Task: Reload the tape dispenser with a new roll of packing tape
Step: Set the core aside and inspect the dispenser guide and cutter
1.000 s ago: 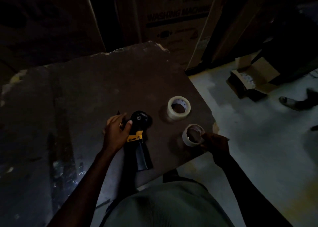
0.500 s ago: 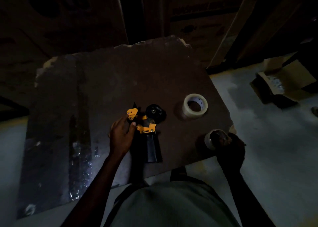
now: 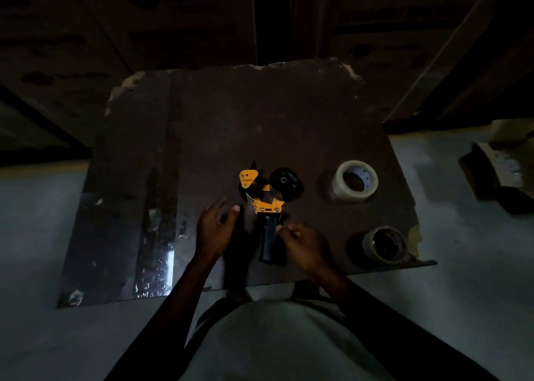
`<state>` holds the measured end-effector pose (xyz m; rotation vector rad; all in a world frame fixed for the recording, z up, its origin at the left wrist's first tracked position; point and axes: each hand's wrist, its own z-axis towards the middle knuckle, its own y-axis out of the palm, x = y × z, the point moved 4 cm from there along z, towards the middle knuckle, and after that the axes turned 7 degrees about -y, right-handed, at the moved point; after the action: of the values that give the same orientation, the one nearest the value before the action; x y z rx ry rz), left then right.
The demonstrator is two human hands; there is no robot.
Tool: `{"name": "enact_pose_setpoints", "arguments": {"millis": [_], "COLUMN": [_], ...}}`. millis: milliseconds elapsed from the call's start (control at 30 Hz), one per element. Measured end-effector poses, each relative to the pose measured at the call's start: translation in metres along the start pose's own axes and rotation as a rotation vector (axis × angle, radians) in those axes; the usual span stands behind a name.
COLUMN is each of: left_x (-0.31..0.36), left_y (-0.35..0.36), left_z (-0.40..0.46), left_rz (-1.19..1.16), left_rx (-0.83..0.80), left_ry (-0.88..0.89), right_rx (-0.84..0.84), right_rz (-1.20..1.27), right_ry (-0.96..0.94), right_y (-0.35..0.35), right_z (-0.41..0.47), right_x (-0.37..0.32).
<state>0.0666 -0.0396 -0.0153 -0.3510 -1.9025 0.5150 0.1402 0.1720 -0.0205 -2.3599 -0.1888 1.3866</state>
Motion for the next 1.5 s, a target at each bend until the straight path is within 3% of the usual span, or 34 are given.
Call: {"name": "enact_pose_setpoints", "arguments": {"millis": [167, 367, 667, 867, 1167, 1500], "left_x": [-0.01, -0.01, -0.005, 0.01, 0.028, 0.132], "left_y": [0.002, 0.007, 0.005, 0.003, 0.004, -0.018], "left_z": [-0.004, -0.006, -0.005, -0.004, 0.006, 0.031], "left_rz": [-0.03, -0.066, -0.088, -0.098, -0.181, -0.338], "left_rx": [-0.035, -0.042, -0.065, -0.069, -0.126, -0.104], "left_ry": [-0.061, -0.101, -0.112, -0.084, -0.115, 0.113], "right_rx": [-0.175, -0.252, -0.443, -0.497, -0.444, -0.467], "right_rz": [-0.006, 0.433, 0.714, 0.82, 0.844, 0.844], "right_ry": [0.137, 0.392, 0.551, 0.533, 0.457, 0.139], "right_y": [0.025, 0.05, 0.061, 0.063, 0.049, 0.004], "right_z": [0.019, 0.029, 0.037, 0.035, 0.039, 0.055], "right_x": [0.002, 0.003, -0.008, -0.008, -0.028, -0.13]}}
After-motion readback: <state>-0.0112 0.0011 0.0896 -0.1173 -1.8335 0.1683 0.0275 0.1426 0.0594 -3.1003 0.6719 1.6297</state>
